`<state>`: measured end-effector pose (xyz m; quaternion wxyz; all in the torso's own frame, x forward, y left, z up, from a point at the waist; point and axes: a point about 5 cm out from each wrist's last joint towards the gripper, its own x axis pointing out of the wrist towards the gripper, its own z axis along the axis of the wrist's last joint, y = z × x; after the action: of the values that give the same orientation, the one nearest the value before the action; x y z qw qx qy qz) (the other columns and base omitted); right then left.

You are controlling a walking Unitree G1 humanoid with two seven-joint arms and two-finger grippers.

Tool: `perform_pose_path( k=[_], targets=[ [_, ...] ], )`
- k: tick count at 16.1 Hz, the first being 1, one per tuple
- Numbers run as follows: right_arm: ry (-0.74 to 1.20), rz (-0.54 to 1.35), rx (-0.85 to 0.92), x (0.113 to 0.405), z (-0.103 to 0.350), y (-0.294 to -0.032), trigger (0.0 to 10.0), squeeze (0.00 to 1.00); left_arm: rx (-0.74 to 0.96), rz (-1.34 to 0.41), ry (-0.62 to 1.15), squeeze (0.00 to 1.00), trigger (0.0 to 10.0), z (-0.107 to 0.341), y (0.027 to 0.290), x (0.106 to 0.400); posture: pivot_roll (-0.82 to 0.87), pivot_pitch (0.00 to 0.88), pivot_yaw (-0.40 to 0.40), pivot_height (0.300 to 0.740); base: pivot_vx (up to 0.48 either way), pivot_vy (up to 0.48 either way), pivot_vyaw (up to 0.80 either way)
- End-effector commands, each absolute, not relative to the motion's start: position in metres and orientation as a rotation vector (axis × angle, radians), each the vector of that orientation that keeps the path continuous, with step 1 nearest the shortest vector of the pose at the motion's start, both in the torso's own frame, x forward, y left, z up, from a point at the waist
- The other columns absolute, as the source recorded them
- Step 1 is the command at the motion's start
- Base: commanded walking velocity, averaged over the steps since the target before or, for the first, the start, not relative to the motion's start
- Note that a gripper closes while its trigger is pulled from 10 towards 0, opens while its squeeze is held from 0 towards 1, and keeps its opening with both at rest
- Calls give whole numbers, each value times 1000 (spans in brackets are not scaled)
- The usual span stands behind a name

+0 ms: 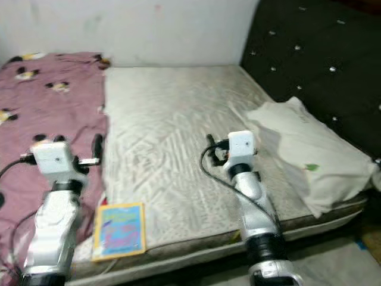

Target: Clean up the room

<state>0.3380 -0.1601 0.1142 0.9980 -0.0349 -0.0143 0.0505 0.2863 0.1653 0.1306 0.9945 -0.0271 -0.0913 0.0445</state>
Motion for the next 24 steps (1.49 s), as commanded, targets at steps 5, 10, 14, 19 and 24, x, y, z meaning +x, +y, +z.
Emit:
perform_pose_path(
  k=[5,10,14,19,24],
  targets=[
    [-57,130,-103,342,121,-157,10000,0,-59,152,-156,0,10000,130,173,287,-6,0,-84,740,0,0,0],
    [-41,127,-100,338,119,-163,10000,0,-98,152,-131,0,10000,121,166,281,-34,0,-104,740,0,354,480],
    [-40,122,-100,336,118,-163,10000,0,-88,130,-139,0,10000,125,167,286,-31,0,-103,740,0,480,0],
    [-29,134,-99,341,118,-159,10000,0,-72,136,-165,0,10000,129,169,284,-11,0,-119,740,0,191,0],
    [-35,123,-100,341,119,-161,10000,0,-87,149,-163,0,10000,127,168,285,-20,0,-116,740,0,0,0]
  ],
)
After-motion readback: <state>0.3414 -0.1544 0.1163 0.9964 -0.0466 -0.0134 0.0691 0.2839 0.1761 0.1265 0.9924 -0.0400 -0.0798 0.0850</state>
